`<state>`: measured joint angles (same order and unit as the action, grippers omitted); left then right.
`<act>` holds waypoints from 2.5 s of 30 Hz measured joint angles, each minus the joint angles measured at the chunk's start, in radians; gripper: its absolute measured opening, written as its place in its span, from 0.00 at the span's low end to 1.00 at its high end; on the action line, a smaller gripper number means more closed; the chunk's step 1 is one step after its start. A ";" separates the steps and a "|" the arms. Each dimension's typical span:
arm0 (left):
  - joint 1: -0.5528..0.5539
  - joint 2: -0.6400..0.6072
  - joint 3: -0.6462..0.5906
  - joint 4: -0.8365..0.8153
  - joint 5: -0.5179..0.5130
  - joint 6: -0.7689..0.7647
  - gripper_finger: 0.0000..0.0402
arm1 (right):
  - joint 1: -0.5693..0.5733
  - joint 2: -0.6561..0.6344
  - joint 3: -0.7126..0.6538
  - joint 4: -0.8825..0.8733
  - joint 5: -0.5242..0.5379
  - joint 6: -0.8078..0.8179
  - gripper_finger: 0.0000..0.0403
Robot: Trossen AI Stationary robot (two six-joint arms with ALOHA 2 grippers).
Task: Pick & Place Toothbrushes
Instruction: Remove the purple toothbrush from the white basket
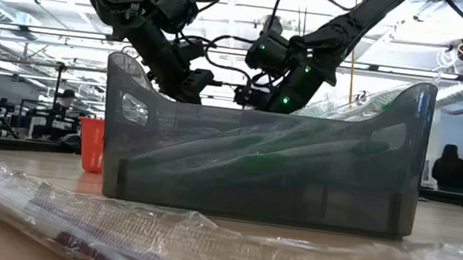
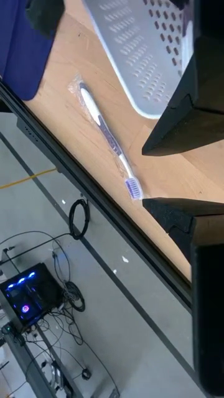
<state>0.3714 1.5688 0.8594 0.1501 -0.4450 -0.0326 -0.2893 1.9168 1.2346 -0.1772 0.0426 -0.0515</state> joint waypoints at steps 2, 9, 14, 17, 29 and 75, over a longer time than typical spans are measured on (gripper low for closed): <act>0.000 0.000 0.000 0.000 0.000 0.000 0.30 | 0.002 -0.015 0.000 0.009 0.007 -0.005 0.00; 0.000 0.000 0.000 0.002 0.001 -0.003 0.30 | 0.003 -0.071 0.000 0.014 0.011 -0.006 0.00; 0.000 0.000 0.000 -0.006 0.000 0.001 0.30 | 0.012 -0.124 0.001 0.009 0.039 -0.019 0.00; 0.001 0.000 0.000 -0.007 -0.001 0.002 0.30 | 0.027 -0.167 0.001 -0.017 0.094 -0.042 0.00; -0.003 0.000 0.000 -0.007 0.099 -0.023 0.30 | 0.094 -0.286 0.004 -0.155 0.222 -0.038 0.00; -0.111 0.394 0.498 -0.541 0.541 0.230 0.30 | 0.167 -0.569 -0.074 -0.578 0.496 0.171 0.00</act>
<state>0.2604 1.9627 1.3571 -0.3912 0.0961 0.1978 -0.1223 1.3476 1.1601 -0.7547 0.5387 0.1198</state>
